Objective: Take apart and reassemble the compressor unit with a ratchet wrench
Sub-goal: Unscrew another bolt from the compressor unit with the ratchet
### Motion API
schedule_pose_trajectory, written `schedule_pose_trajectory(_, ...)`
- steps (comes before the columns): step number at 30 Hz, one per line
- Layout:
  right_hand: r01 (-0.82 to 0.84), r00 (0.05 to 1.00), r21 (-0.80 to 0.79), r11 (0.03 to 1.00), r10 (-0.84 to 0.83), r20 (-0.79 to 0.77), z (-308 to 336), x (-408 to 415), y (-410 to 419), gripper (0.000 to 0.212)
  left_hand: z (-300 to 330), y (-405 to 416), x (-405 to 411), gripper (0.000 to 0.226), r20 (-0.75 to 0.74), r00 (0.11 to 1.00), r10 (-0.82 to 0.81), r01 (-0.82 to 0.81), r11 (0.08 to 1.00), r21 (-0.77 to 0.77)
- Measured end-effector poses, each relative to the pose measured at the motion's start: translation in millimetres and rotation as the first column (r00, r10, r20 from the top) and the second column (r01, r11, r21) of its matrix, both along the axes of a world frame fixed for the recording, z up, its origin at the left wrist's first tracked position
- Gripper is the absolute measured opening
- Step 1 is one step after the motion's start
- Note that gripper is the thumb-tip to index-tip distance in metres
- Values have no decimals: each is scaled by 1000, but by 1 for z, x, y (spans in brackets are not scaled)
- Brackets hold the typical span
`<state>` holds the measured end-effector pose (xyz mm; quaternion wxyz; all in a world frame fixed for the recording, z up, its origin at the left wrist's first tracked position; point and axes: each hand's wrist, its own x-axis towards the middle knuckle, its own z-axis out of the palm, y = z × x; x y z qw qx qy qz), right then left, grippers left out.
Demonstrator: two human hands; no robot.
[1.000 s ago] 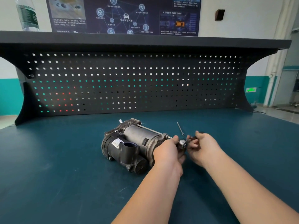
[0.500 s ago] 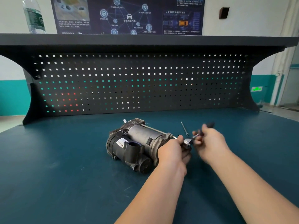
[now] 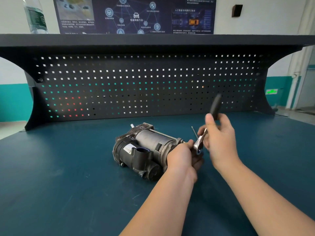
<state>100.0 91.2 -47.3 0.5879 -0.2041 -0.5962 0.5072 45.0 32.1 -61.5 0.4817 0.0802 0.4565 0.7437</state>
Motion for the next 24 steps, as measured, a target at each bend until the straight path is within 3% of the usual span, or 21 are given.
schedule_pose_trajectory(1, -55, 996, -259, 964, 35, -83, 0, -1, 7, 18, 0, 0, 1, 15, 0, 1000, 7, -7, 1000, -4)
schedule_pose_trajectory(3, -257, 956, -668, 698, 84, -280, -7, -1, 16, 26, 1, 1, 3, 17, 10, 1000, 12, -12, 1000, 8)
schedule_pose_trajectory(5, -405, 898, -791, 458, 39, -437, -14, -1, 19, 27, 3, -1, 3, 23, 27, 1000, 8, -8, 999, 32)
schedule_pose_trajectory(6, -425, 887, -789, 443, 32, -460, -15, -2, 19, 27, 3, -1, 3, 25, 26, 1000, 9, -10, 999, 30)
schedule_pose_trajectory(7, -412, 893, -765, 495, 53, -447, -14, -3, 19, 27, 2, 0, 3, 26, 15, 1000, 13, -13, 1000, 19)
schedule_pose_trajectory(9, -311, 932, -586, 748, 122, -340, -7, -3, 17, 25, 0, 2, 2, 27, -26, 999, 20, -20, 1000, -17)
schedule_pose_trajectory(11, -140, 988, -152, 979, 126, -94, 1, 2, 8, 17, -1, 2, 1, 25, -50, 999, 23, -25, 999, -42)
schedule_pose_trajectory(13, -108, 989, 274, 956, 75, 129, 1, 5, -5, 9, -1, 1, 2, 19, -56, 998, 9, -11, 999, -34)
schedule_pose_trajectory(15, -103, 984, 403, 909, 33, 177, -1, 4, -13, 4, -1, 0, 1, 16, -54, 999, -4, 3, 1000, -20)
schedule_pose_trajectory(17, -26, 996, 244, 970, 5, 86, -1, 2, -8, 11, -1, 1, -2, 13, -40, 999, 4, -5, 1000, -30)
schedule_pose_trajectory(18, -20, 1000, 35, 999, 20, 8, 0, 2, 0, 15, -1, 2, -2, 11, -30, 999, 11, -12, 999, -39)
schedule_pose_trajectory(19, -75, 995, -248, 966, 55, -89, -1, 1, 8, 19, -1, 2, -2, 9, -21, 1000, 18, -19, 999, -43)
schedule_pose_trajectory(20, -193, 974, -518, 834, 100, -202, -3, 1, 14, 23, 0, 2, -1, 8, -12, 1000, 18, -18, 999, -43)
schedule_pose_trajectory(22, -410, 899, -758, 507, 86, -429, -12, 1, 22, 27, 1, 2, 1, 8, 2, 1000, 13, -13, 1000, -26)
schedule_pose_trajectory(23, -446, 879, -775, 448, 55, -474, -14, -1, 22, 27, 1, 2, 1, 11, 4, 1000, 12, -12, 1000, -18)
schedule_pose_trajectory(24, -442, 878, -757, 481, 62, -474, -14, -2, 22, 27, 1, 2, 1, 14, -1, 1000, 15, -15, 1000, -16)
